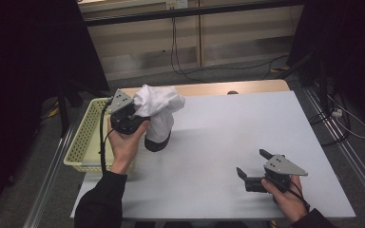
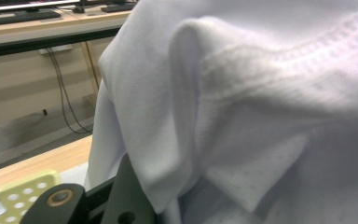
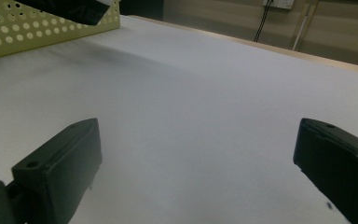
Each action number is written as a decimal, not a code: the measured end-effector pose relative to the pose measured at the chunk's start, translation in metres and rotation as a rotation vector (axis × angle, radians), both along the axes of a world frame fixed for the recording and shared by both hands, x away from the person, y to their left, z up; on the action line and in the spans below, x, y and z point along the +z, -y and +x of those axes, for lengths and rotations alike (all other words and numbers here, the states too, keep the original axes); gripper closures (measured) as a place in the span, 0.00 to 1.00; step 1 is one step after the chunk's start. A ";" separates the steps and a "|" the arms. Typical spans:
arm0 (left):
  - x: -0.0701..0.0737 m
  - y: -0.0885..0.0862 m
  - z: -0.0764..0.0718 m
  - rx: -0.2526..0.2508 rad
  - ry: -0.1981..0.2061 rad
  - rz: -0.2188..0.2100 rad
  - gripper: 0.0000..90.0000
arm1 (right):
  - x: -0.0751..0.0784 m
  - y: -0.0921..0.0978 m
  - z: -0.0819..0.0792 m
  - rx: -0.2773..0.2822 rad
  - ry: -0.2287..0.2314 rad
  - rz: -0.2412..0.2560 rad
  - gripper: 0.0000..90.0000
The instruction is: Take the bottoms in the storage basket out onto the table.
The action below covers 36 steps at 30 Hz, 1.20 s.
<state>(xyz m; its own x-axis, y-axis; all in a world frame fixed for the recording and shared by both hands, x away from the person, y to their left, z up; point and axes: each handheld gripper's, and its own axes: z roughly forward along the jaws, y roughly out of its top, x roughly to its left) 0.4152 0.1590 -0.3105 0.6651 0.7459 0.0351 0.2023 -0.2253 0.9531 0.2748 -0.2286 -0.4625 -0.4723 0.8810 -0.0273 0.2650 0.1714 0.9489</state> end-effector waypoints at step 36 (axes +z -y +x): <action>-0.056 0.074 -0.005 -0.172 -0.130 0.118 0.75 | 0.001 0.000 -0.002 0.007 -0.004 0.002 0.01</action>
<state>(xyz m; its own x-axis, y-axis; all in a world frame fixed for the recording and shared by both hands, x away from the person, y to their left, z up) 0.4100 0.0852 -0.3669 0.7869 0.6167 0.0212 0.2702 -0.3753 0.8866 0.2732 -0.2289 -0.4620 -0.4787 0.8777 -0.0237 0.2679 0.1717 0.9480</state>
